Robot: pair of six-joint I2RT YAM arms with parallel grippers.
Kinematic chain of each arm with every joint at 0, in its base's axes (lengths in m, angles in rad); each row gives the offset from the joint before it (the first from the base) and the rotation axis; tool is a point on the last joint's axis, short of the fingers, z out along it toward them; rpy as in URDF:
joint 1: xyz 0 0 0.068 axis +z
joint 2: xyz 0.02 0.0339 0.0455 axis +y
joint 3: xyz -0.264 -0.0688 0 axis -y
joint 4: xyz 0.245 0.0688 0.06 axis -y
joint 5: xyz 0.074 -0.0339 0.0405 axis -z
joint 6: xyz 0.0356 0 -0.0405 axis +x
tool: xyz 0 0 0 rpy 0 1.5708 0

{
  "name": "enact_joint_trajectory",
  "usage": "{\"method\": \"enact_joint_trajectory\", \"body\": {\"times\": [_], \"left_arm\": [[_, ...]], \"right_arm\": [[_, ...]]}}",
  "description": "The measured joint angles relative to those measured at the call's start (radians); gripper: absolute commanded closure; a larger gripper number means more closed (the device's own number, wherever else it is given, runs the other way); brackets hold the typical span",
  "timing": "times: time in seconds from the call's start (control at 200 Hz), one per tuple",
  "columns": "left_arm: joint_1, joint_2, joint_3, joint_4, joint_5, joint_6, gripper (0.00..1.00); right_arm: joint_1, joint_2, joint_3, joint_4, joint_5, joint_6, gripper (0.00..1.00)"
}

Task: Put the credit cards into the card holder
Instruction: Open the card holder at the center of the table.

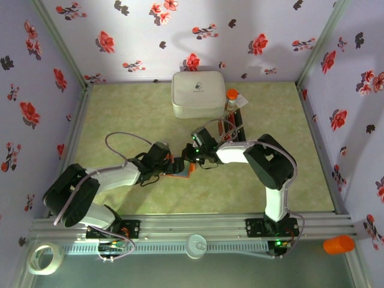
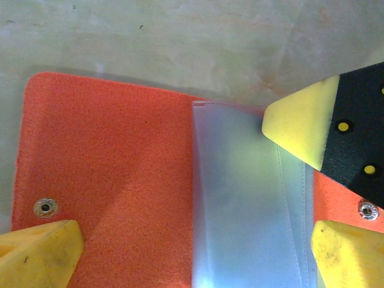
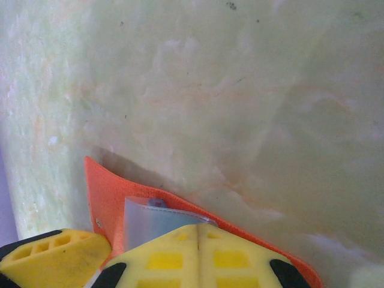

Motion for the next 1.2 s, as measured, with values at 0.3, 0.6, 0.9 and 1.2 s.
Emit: {"method": "enact_joint_trajectory", "body": {"times": [0.3,0.6,0.9,1.2], "left_arm": [[0.000,0.013,-0.010,0.003,-0.046,0.018,0.31],[0.000,0.035,-0.013,0.017,-0.087,0.027,0.54],[0.000,0.050,-0.018,0.051,-0.099,0.025,0.55],[-0.001,0.052,-0.019,0.053,-0.101,0.024,0.56]], "right_arm": [[0.000,0.004,0.000,0.010,-0.005,0.017,1.00],[0.000,0.004,0.002,0.009,-0.008,0.019,0.96],[0.000,-0.043,0.006,-0.039,0.003,0.009,0.64],[0.000,-0.058,0.006,-0.070,0.019,0.007,0.56]]}}
